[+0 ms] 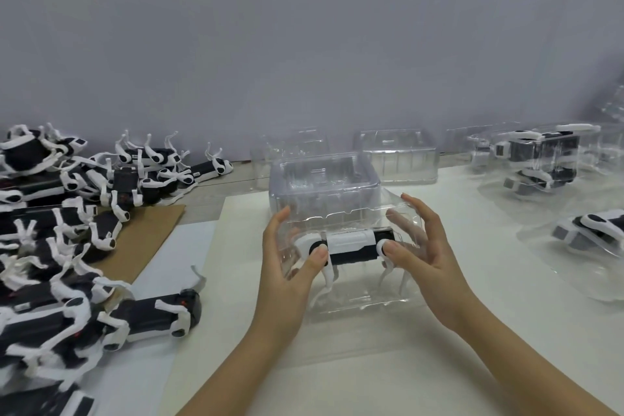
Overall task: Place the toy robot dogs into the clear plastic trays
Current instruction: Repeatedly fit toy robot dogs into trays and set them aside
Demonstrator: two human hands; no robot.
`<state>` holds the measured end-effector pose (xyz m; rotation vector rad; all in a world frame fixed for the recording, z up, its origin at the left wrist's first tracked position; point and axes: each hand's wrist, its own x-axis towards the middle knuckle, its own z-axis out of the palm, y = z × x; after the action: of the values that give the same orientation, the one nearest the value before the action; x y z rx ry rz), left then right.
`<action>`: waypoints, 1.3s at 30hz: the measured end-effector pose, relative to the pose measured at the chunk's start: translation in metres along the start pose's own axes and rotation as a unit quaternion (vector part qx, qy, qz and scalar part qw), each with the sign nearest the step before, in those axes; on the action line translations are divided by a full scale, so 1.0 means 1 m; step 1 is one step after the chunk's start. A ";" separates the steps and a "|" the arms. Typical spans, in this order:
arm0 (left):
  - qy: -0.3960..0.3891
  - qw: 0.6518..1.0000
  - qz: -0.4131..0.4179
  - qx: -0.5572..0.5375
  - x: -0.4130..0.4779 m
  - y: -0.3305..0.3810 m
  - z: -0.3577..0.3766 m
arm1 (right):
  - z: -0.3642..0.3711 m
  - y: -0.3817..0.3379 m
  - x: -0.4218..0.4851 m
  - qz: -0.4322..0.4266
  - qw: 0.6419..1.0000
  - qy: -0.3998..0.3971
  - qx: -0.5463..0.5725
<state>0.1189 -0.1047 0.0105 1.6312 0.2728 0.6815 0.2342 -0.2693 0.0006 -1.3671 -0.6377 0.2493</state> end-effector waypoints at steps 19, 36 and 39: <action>-0.140 0.975 0.093 0.143 0.033 0.032 0.053 | 0.013 -0.011 -0.008 0.274 0.825 -0.142 0.473; -0.079 0.994 -0.042 -0.056 0.054 0.019 0.014 | -0.026 -0.001 0.018 0.217 0.940 0.088 0.247; 0.008 0.976 -0.111 -0.188 0.062 0.013 0.001 | -0.031 -0.003 0.020 0.158 0.961 0.097 0.206</action>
<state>0.1656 -0.0744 0.0400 1.2134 0.3125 0.5378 0.2672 -0.2848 0.0075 -1.0652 -0.1831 0.4720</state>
